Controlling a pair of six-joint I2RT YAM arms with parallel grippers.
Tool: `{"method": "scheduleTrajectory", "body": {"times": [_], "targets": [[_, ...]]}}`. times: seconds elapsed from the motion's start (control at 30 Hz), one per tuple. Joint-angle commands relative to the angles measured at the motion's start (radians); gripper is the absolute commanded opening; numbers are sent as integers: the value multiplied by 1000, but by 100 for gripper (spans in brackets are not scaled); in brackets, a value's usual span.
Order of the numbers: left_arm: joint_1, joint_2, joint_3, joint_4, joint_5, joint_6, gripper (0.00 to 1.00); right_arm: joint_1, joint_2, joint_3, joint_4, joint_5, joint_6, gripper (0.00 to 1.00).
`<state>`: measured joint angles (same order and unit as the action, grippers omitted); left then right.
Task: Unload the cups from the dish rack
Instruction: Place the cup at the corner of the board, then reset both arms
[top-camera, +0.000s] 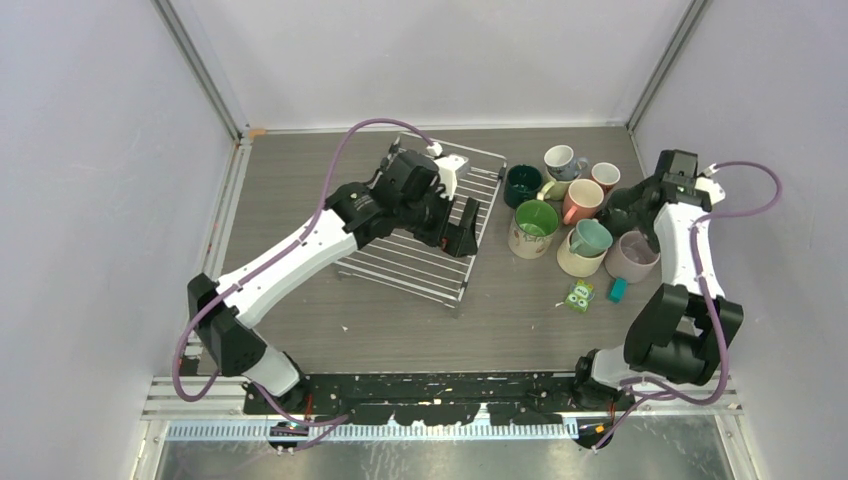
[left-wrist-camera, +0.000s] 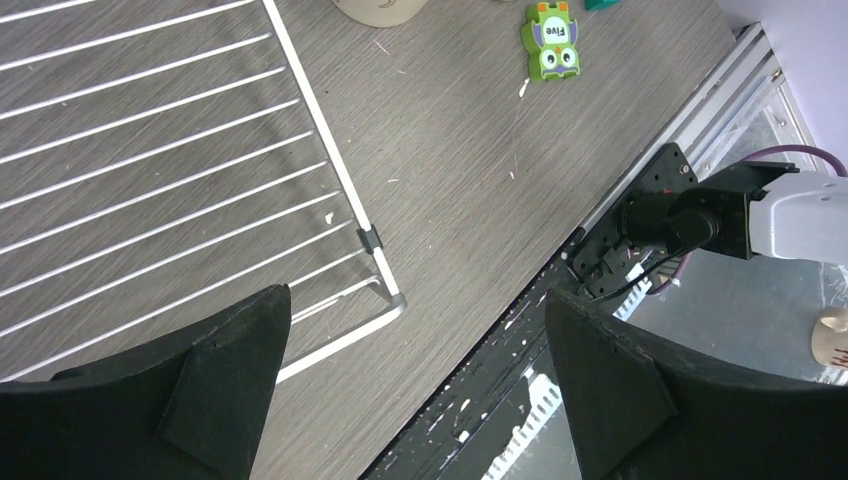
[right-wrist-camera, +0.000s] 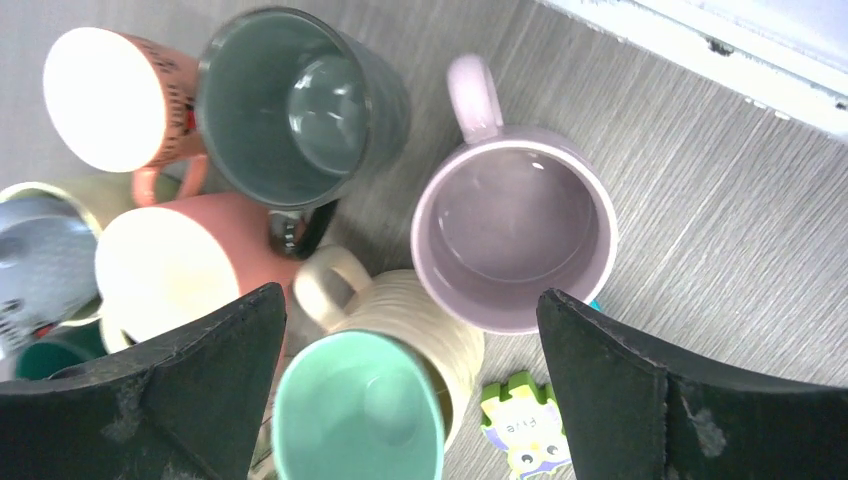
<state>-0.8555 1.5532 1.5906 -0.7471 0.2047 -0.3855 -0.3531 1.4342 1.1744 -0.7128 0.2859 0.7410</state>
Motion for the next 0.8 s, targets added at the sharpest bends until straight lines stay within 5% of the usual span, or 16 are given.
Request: {"method": "scheduleTrajectory", "body": {"times": [0.0, 0.77], "targets": [[-4, -83, -21, 50, -43, -1, 100, 38, -93, 114, -79, -9, -41, 100], [67, -301, -155, 4, -341, -91, 100, 810, -253, 338, -154, 14, -78, 100]]}}
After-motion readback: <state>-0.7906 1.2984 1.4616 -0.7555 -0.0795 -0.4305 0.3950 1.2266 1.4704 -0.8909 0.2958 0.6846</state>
